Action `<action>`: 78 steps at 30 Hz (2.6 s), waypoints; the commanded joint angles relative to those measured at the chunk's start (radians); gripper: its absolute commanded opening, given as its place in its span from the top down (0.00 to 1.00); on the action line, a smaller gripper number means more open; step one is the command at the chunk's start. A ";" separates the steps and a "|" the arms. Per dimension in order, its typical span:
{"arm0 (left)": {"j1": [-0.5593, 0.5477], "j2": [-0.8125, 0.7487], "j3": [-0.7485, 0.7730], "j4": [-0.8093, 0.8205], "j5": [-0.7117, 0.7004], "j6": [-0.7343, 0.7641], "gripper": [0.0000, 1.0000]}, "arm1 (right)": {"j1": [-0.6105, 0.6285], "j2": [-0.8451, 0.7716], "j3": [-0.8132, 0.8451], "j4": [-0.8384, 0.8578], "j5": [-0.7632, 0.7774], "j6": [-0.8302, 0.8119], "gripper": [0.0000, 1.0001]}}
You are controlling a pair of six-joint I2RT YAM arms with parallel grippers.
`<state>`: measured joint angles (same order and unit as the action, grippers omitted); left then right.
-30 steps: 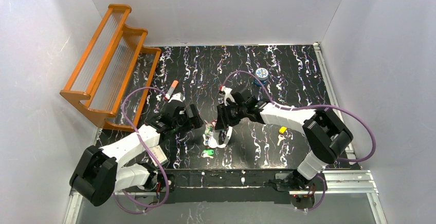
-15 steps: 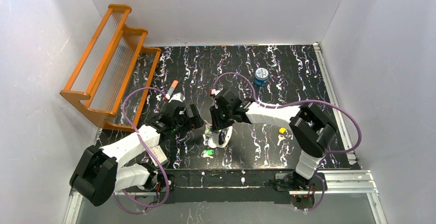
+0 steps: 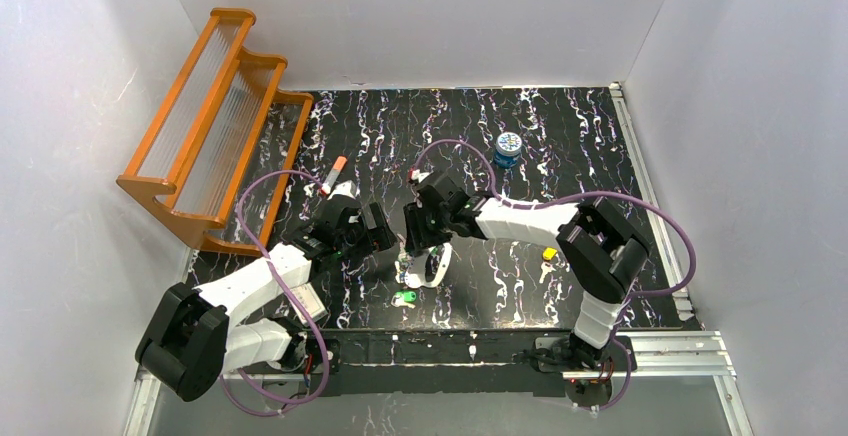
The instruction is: Put the keys on the keyring
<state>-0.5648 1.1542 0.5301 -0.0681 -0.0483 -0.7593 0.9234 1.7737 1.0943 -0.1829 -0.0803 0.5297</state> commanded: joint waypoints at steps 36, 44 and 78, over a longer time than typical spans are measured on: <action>-0.004 0.122 -0.051 0.283 0.247 -0.061 0.45 | -0.087 -0.091 -0.017 0.046 -0.187 -0.032 0.70; -0.004 0.068 -0.054 0.208 0.164 -0.062 0.50 | -0.046 -0.065 -0.022 0.025 -0.170 -0.013 0.70; -0.121 -0.202 -0.343 0.317 0.266 -0.204 0.62 | 0.021 -0.124 -0.144 0.172 -0.295 -0.043 0.52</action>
<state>-0.6289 0.9730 0.2134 0.1905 0.2008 -0.9138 0.9855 1.7233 0.9913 -0.1184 -0.2871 0.4355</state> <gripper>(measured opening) 0.385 0.489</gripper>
